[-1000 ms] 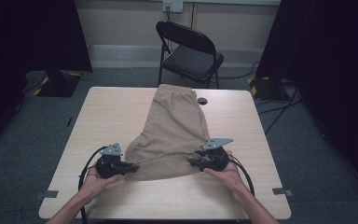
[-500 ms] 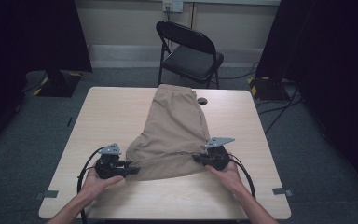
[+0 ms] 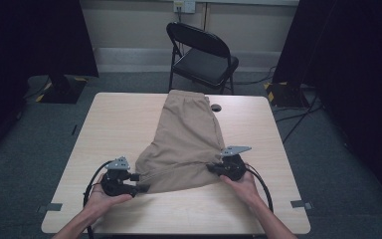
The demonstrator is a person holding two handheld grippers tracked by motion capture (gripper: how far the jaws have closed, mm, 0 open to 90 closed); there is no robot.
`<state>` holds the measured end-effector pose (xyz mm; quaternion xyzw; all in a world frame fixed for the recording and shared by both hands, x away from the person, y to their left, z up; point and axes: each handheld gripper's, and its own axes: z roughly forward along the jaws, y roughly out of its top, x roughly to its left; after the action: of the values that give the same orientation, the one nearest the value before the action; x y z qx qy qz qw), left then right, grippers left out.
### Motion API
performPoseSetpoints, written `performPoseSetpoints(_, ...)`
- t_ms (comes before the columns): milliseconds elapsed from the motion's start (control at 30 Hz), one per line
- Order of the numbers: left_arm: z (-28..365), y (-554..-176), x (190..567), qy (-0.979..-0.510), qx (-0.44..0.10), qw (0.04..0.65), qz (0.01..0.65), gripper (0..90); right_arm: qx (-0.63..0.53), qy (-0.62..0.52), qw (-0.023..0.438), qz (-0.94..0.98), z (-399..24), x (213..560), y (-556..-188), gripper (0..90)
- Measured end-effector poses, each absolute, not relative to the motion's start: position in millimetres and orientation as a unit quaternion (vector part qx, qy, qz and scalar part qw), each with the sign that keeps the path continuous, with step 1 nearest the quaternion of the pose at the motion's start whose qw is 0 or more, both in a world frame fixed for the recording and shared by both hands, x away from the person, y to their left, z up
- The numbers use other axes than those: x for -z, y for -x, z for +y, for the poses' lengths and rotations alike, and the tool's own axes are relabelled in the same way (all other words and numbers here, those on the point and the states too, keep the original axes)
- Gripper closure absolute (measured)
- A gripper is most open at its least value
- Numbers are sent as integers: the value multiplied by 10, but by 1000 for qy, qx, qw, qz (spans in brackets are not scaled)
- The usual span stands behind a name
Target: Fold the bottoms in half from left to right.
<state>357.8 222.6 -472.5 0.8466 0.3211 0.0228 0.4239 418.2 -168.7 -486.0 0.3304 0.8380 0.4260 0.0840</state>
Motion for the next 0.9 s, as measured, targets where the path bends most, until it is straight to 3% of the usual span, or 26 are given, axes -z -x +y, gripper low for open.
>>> performPoseSetpoints(167, 2252, -3652, 4769, -844, -32, 420, 332, 562, -426, -329, 85, 838, -1680, 4855, -4173, 860)
performPoseSetpoints(267, 2255, -3678, 4768, -838, -35, 432, 333, 746, -429, -321, 83, 840, -1684, 4850, -4163, 843)
performPoseSetpoints(333, 2260, -3699, 4762, -834, -34, 438, 333, 835, -432, -313, 78, 842, -1694, 4856, -4142, 765)
performPoseSetpoints(500, 2282, -3724, 4753, -826, -29, 447, 341, 859, -425, -306, 81, 848, -1727, 4898, -4114, 585)
performPoseSetpoints(633, 2305, -3751, 4755, -823, -26, 449, 346, 860, -424, -300, 89, 850, -1745, 4900, -4095, 546)
performPoseSetpoints(733, 2312, -3781, 4764, -823, -22, 449, 347, 860, -416, -301, 103, 852, -1717, 4909, -4085, 648)
performPoseSetpoints(833, 2335, -3788, 4734, -818, -24, 457, 348, 860, -419, -305, 116, 847, -1692, 4893, -4084, 834)
performPoseSetpoints(900, 2367, -3785, 4704, -811, -27, 468, 349, 860, -430, -308, 114, 841, -1687, 4851, -4090, 856)
